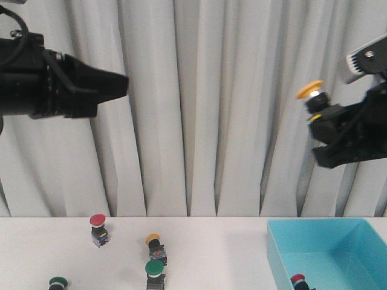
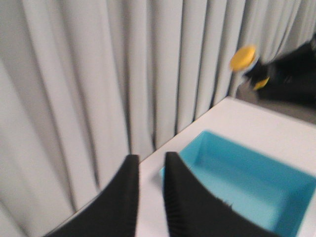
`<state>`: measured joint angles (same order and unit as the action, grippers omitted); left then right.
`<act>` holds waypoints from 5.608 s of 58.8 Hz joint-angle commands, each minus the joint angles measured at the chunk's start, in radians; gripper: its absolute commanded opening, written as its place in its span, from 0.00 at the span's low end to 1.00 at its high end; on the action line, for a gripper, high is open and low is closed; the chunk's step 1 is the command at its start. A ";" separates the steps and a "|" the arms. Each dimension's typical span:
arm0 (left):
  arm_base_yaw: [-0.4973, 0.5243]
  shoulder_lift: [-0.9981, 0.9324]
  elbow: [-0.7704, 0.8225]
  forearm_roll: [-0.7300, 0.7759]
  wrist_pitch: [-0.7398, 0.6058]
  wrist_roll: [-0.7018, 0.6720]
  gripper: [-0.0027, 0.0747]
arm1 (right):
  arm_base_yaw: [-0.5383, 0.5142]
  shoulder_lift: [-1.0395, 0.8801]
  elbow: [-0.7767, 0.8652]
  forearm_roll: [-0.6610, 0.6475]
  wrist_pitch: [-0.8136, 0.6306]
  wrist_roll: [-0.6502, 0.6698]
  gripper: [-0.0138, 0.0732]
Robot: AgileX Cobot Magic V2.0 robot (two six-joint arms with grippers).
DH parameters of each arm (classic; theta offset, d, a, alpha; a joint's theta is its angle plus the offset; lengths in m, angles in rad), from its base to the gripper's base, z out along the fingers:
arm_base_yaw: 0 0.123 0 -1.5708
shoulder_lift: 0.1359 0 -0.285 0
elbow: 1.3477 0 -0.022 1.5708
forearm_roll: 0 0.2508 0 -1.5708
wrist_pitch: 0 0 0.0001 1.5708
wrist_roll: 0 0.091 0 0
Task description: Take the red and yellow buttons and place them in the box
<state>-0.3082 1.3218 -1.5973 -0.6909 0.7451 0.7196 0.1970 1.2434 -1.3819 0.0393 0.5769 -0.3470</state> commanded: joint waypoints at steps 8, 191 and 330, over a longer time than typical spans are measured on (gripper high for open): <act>-0.001 -0.032 -0.028 0.220 -0.005 -0.182 0.03 | -0.123 0.057 -0.028 -0.039 -0.014 0.156 0.18; -0.004 -0.032 0.034 0.418 0.121 -0.288 0.04 | -0.146 -0.494 -0.027 0.461 0.031 -0.327 0.15; 0.219 -1.351 1.636 0.691 -0.725 -0.610 0.04 | -0.146 -0.496 -0.027 0.460 0.033 -0.327 0.15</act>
<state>-0.1026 -0.0118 0.0270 0.0000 0.0990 0.1124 0.0519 0.7401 -1.3879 0.4850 0.6756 -0.6718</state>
